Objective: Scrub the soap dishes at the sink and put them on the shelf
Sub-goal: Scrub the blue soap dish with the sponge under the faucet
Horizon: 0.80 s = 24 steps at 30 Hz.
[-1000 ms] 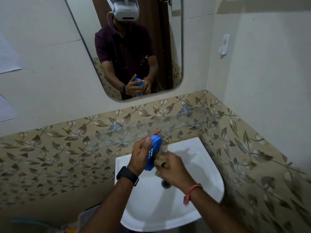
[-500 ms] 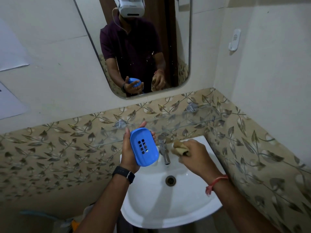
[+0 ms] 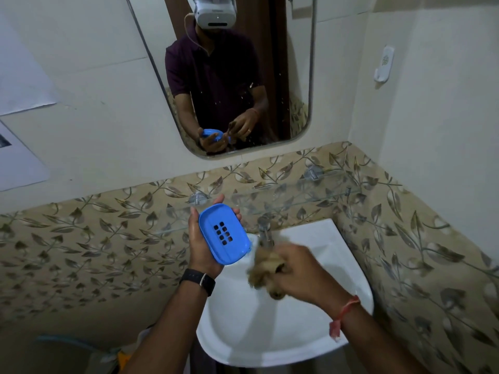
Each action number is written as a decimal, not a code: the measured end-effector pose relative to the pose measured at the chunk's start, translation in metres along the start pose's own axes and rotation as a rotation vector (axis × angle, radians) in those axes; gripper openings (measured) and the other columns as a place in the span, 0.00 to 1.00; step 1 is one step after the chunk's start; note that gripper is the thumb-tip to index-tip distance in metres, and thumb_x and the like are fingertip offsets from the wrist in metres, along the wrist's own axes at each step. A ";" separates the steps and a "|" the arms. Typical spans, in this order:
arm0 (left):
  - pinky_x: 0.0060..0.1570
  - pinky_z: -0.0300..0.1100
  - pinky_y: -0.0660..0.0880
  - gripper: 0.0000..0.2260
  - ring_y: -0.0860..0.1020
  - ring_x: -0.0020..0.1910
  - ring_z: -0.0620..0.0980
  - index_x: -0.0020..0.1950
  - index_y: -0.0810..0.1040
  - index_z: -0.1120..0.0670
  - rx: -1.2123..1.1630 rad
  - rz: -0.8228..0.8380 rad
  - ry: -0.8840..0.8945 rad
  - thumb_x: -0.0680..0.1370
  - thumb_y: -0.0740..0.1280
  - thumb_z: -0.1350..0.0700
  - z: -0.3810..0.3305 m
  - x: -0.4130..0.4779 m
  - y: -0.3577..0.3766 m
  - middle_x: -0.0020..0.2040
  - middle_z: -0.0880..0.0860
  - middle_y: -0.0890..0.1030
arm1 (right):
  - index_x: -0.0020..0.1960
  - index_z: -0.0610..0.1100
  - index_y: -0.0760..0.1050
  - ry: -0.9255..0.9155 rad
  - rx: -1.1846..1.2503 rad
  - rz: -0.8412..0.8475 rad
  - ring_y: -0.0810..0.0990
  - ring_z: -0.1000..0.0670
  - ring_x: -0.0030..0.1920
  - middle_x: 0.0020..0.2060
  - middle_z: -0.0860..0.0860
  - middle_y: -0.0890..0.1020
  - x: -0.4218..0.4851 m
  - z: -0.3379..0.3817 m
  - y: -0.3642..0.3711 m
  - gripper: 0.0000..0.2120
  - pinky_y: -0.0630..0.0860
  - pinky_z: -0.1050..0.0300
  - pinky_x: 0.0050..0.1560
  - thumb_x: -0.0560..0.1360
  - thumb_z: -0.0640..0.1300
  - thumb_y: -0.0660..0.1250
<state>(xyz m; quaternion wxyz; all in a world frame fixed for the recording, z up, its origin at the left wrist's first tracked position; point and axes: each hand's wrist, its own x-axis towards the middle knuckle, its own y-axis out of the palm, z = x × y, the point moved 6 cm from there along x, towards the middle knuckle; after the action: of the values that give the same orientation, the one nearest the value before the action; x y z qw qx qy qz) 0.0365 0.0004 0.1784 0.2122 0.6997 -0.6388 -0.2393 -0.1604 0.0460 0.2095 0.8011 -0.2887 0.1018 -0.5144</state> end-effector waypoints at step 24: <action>0.54 0.54 0.77 0.37 0.82 0.50 0.59 0.68 0.78 0.54 0.394 -0.025 0.118 0.68 0.72 0.30 0.007 -0.014 0.004 0.52 0.61 0.84 | 0.44 0.34 0.83 0.502 0.335 0.246 0.86 0.42 0.39 0.35 0.40 0.85 -0.040 -0.103 0.026 0.06 0.83 0.43 0.47 0.70 0.32 0.68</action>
<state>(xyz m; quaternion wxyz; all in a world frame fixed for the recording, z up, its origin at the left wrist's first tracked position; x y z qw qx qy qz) 0.0274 0.0144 0.1761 0.1054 0.7485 -0.6508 -0.0708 -0.2058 0.0527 0.1053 0.8433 -0.0026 0.2444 -0.4787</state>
